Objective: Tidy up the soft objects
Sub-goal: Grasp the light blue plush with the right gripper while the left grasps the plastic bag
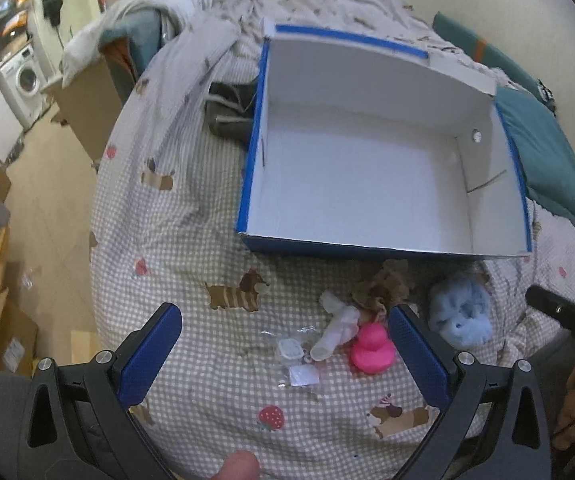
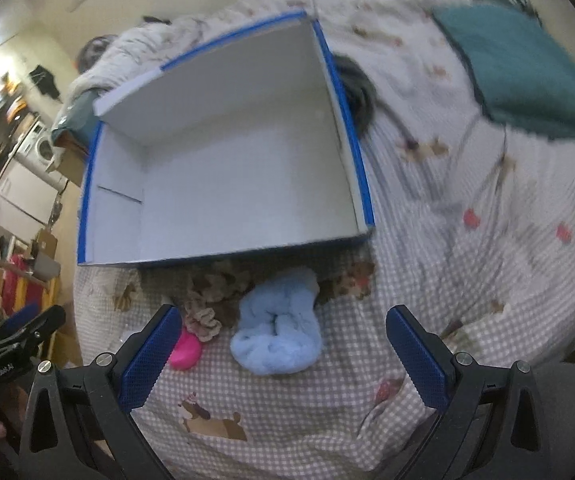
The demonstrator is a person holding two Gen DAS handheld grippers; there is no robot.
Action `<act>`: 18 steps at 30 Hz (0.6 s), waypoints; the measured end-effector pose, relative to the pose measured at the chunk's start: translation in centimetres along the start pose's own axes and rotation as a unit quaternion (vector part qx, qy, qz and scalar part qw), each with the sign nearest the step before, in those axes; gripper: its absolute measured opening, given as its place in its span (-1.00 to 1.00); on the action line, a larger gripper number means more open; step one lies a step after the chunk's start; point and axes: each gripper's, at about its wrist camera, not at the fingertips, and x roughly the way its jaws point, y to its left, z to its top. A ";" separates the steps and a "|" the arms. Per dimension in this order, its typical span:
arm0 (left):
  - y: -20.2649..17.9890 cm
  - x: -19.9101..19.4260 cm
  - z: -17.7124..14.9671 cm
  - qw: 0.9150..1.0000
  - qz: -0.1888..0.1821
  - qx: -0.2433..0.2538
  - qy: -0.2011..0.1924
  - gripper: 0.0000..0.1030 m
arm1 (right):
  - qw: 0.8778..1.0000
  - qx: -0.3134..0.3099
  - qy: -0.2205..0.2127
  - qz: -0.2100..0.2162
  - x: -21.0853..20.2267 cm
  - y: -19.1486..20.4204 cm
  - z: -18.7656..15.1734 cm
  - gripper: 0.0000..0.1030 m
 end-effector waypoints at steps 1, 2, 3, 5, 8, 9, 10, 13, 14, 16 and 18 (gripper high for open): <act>0.2 0.7 0.0 1.000 0.005 -0.002 0.008 1.00 | 1.000 0.000 0.011 -0.003 0.7 0.0 0.0 1.00; 0.3 1.2 0.0 1.000 0.007 -0.002 0.014 1.00 | 1.000 -0.003 0.022 -0.008 1.5 0.2 0.0 1.00; 0.4 1.9 -0.1 1.000 0.009 -0.002 0.022 1.00 | 0.999 -0.005 0.032 -0.012 2.2 0.3 -0.1 1.00; 0.8 3.3 -0.6 0.999 0.016 -0.007 0.037 1.00 | 0.998 -0.013 0.054 -0.018 4.0 0.9 -0.3 1.00; 1.8 4.8 -1.1 0.997 0.014 -0.029 0.065 1.00 | 0.996 -0.030 0.077 -0.030 6.2 1.8 -0.6 1.00; 2.1 5.0 -1.1 0.997 0.012 -0.035 0.067 1.00 | 0.995 -0.037 0.084 -0.036 7.0 2.2 -0.7 1.00; 2.2 5.1 -1.1 0.997 0.016 -0.036 0.068 1.00 | 0.994 -0.043 0.088 -0.041 7.6 2.6 -0.7 1.00; 2.3 6.2 -1.5 0.995 0.039 -0.027 0.085 1.00 | 0.992 -0.063 0.093 -0.057 9.2 3.7 -0.9 1.00; 2.4 6.9 -2.0 0.994 0.032 -0.029 0.104 1.00 | 0.992 -0.067 0.092 -0.060 9.8 3.8 -1.0 1.00; 2.3 7.9 -2.5 0.991 0.017 -0.034 0.128 0.75 | 0.992 -0.072 0.088 -0.063 10.6 4.1 -1.2 1.00; 2.0 8.8 -2.9 0.988 0.002 -0.032 0.150 0.41 | 0.992 -0.077 0.083 -0.063 10.8 4.3 -1.6 1.00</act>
